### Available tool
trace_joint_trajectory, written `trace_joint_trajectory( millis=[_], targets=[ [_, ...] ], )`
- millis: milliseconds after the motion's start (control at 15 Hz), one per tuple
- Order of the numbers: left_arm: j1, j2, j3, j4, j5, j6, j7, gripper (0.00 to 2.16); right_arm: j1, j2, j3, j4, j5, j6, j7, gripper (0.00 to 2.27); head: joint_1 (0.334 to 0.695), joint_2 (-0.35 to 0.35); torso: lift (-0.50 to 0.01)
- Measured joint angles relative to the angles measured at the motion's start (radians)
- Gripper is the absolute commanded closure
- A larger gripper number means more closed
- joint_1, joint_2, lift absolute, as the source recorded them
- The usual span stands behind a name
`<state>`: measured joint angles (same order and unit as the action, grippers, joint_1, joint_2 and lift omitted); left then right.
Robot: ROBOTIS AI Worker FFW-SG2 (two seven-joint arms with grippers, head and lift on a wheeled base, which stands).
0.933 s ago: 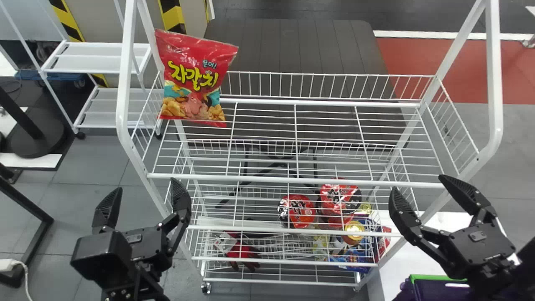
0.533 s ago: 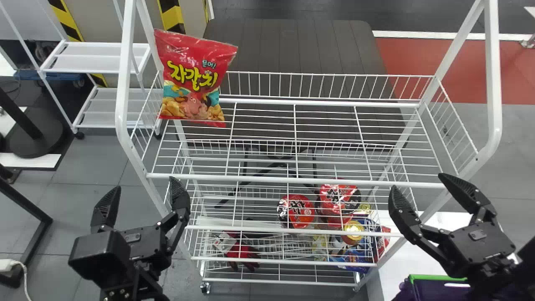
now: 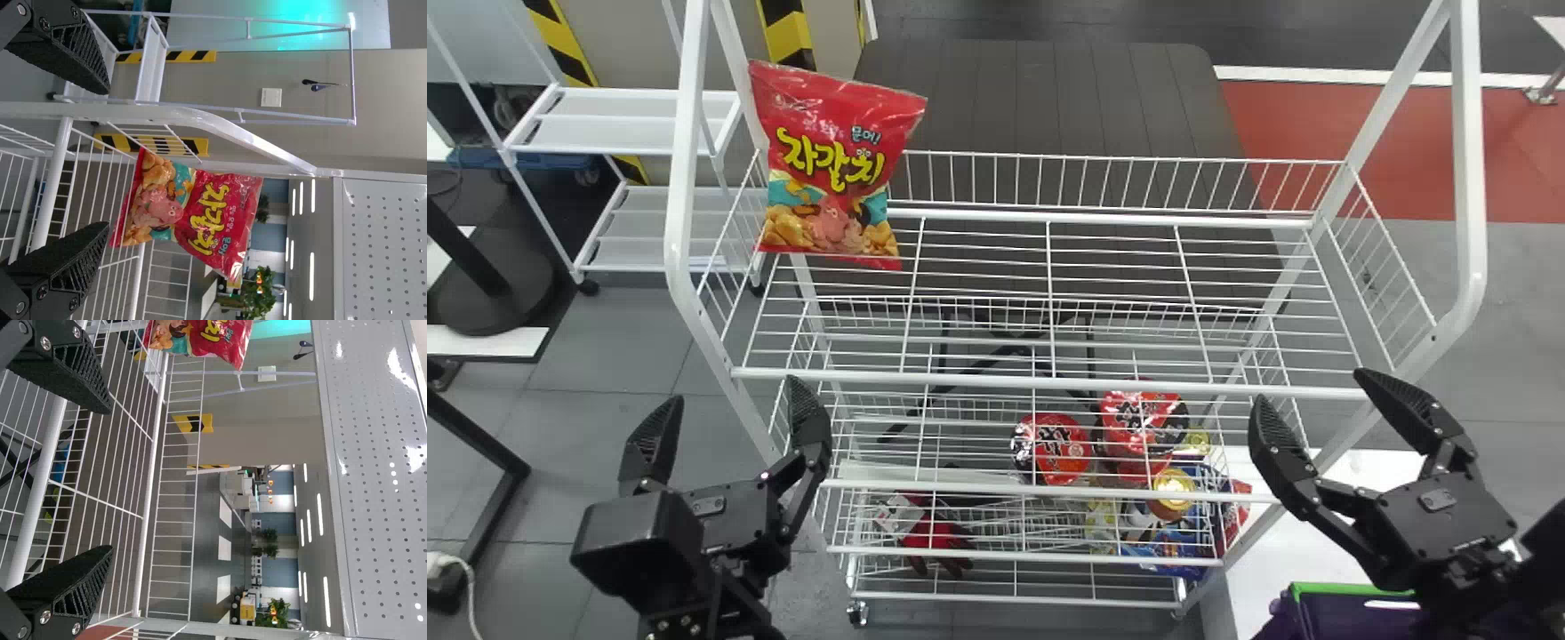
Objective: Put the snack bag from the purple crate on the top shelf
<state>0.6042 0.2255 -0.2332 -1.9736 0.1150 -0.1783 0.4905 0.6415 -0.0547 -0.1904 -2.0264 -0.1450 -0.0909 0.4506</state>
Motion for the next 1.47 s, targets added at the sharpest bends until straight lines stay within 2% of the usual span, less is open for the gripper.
trace_joint_trajectory(
  millis=[267,1467],
  targets=[
    [0.0,-0.001,-0.001,0.003,0.0,0.0,-0.001,0.11,0.001,-0.002,-0.006,0.001,-0.006,-0.002,0.003,0.08,0.695,-0.021,-0.007],
    [-0.001,-0.009,-0.002,0.012,-0.002,-0.006,-0.001,0.11,0.001,-0.014,-0.008,0.003,-0.021,0.026,-0.018,0.08,0.695,-0.033,-0.081]
  ],
)
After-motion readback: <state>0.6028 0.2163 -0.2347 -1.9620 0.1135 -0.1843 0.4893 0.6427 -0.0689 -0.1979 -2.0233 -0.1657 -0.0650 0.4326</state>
